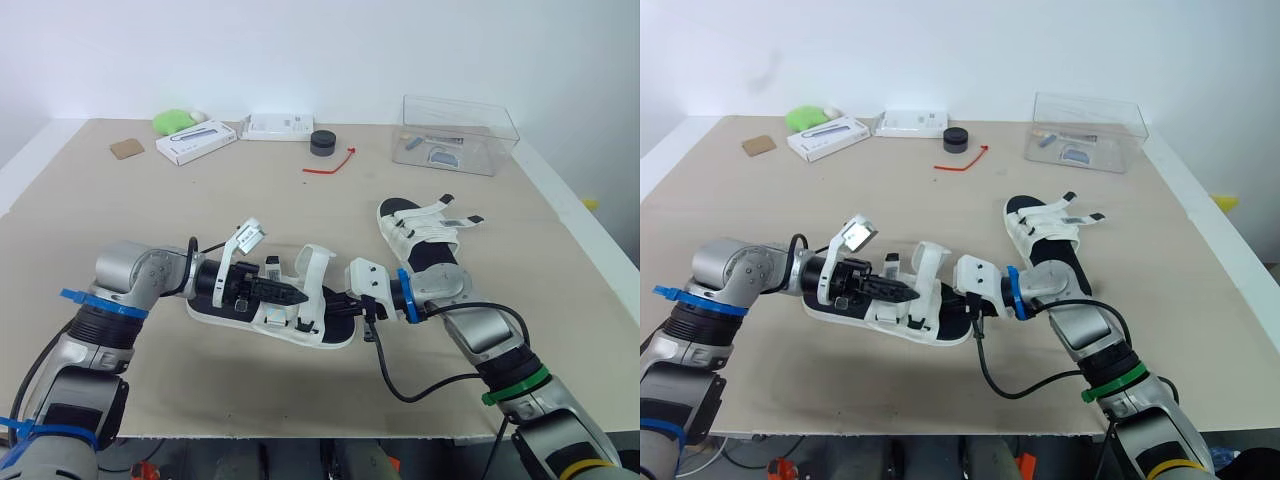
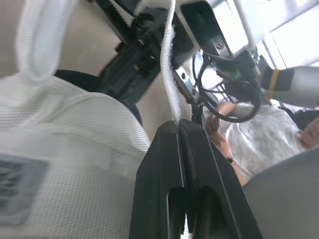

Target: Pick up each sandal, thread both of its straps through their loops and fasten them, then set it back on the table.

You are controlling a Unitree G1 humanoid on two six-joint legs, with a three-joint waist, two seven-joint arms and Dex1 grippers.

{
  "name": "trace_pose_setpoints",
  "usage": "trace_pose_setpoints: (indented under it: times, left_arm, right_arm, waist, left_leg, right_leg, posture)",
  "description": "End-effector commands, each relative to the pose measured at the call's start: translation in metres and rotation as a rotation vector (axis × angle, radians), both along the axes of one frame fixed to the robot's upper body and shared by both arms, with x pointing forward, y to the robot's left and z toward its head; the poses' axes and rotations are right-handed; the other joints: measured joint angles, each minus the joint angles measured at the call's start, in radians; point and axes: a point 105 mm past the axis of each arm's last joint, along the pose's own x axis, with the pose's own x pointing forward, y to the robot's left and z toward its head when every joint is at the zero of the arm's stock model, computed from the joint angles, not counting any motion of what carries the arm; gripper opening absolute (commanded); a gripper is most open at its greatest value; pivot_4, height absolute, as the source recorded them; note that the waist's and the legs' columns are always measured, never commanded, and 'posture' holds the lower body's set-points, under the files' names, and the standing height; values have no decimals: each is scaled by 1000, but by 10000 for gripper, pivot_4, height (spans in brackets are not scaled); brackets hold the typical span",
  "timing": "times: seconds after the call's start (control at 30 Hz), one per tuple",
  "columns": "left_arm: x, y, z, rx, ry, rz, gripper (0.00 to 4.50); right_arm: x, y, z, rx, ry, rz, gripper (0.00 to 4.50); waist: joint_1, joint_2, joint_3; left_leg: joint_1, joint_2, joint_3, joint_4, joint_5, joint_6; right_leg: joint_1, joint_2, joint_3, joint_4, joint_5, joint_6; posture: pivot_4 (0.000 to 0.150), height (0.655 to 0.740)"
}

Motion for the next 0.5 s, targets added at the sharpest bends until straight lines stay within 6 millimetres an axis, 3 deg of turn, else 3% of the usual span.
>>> trace_pose_setpoints:
  times: [0.03, 0.23, 0.5]
  left_arm:
    - [6, -2, 18, -46, -52, 7, 688]
    - [0, -1, 6, 0, -43, -18, 688]
    - [-11, -1, 5, 6, -15, -60, 688]
  right_arm:
    - [1, -10, -20, -75, 44, -43, 0]
    - [2, -11, -19, -75, 42, -47, 0]
    - [1, -11, -20, -78, 45, -47, 0]
  waist:
    - [0, 0, 0]
    - [0, 0, 0]
    - [0, 0, 0]
  left_leg:
    - [0, 0, 0, 0, 0, 0]
    - [0, 0, 0, 0, 0, 0]
    - [0, 0, 0, 0, 0, 0]
  right_leg:
    - [0, 0, 0, 0, 0, 0]
    - [0, 0, 0, 0, 0, 0]
    - [0, 0, 0, 0, 0, 0]
  posture:
    - [1500, 7400]
    - [1500, 7400]
    - [1500, 7400]
